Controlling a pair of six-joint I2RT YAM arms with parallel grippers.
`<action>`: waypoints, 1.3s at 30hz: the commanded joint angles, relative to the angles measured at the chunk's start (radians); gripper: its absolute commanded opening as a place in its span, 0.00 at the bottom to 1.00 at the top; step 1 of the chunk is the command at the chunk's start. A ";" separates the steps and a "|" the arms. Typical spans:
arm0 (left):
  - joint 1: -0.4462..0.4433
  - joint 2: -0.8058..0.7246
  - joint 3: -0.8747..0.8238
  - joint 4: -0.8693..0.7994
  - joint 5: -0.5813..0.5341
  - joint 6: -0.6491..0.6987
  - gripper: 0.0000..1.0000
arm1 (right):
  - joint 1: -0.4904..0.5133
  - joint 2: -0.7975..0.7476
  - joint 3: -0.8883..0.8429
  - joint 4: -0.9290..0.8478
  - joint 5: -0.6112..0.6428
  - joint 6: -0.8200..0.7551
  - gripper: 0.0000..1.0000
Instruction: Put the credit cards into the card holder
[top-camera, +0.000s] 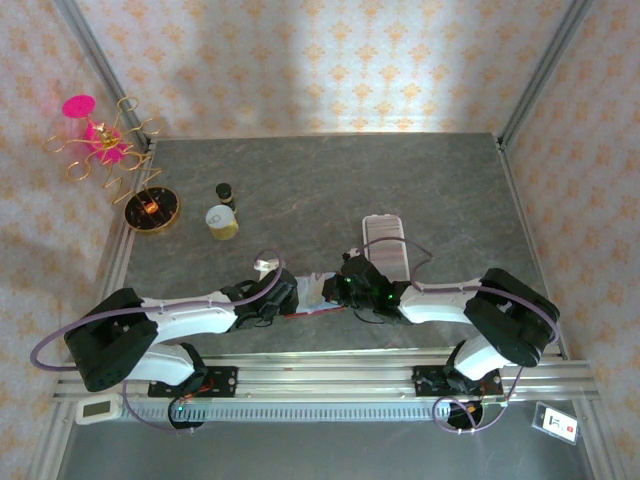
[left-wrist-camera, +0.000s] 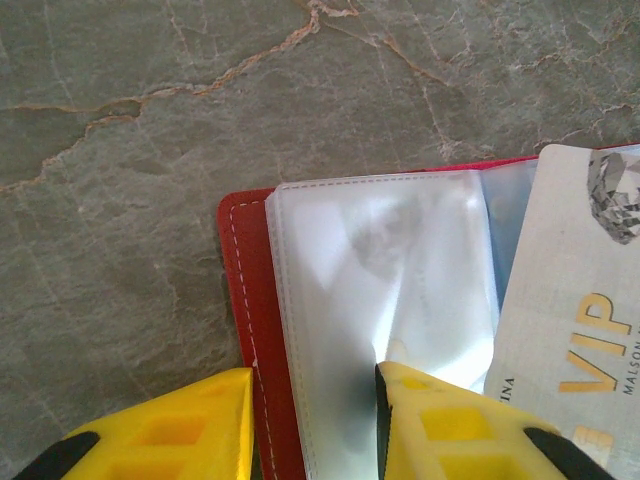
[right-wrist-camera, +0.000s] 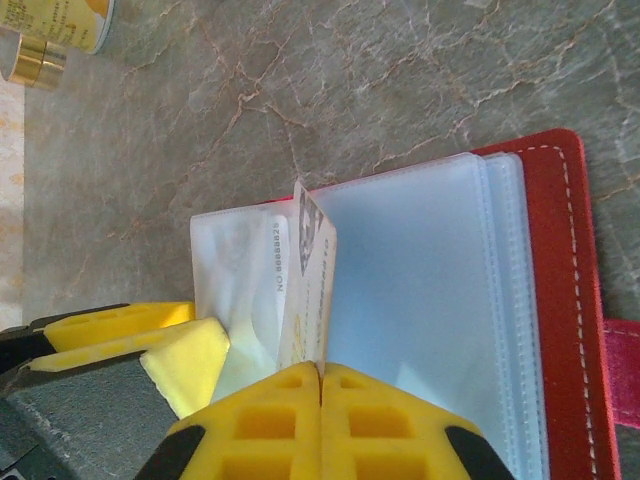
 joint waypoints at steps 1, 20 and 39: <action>-0.006 0.025 -0.026 -0.044 0.029 0.002 0.33 | 0.005 -0.005 0.025 -0.029 0.046 -0.031 0.00; -0.006 0.025 -0.042 -0.019 0.034 -0.009 0.32 | 0.006 0.057 0.046 -0.086 -0.130 -0.069 0.00; -0.006 -0.016 -0.088 0.055 0.029 -0.058 0.43 | -0.017 0.113 0.146 -0.241 -0.118 -0.133 0.00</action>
